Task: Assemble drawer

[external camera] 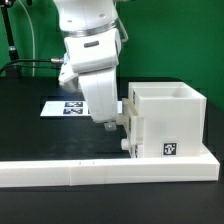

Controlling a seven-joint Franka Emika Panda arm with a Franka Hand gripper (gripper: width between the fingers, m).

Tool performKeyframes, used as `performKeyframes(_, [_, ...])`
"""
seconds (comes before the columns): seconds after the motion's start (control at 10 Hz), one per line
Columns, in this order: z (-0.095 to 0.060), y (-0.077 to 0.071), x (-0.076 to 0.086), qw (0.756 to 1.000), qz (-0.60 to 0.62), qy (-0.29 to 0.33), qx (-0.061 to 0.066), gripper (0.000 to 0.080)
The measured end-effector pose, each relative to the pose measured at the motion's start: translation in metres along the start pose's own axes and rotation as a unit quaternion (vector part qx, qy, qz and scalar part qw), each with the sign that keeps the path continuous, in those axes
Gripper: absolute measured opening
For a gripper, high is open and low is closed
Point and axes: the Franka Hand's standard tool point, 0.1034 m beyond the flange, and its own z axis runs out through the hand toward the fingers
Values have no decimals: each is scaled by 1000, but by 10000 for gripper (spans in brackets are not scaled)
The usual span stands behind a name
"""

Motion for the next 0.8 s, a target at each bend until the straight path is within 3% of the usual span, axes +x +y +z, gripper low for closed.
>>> performKeyframes(0.2, [2, -1, 9, 1000, 7, 0, 1, 648])
performKeyframes(0.4, [-1, -2, 2, 1000, 14, -1, 1, 648])
performKeyframes(0.7, [-6, -28, -11, 999, 39, -9, 6, 648])
performKeyframes(0.8, [-5, -29, -11, 999, 38, -9, 7, 648])
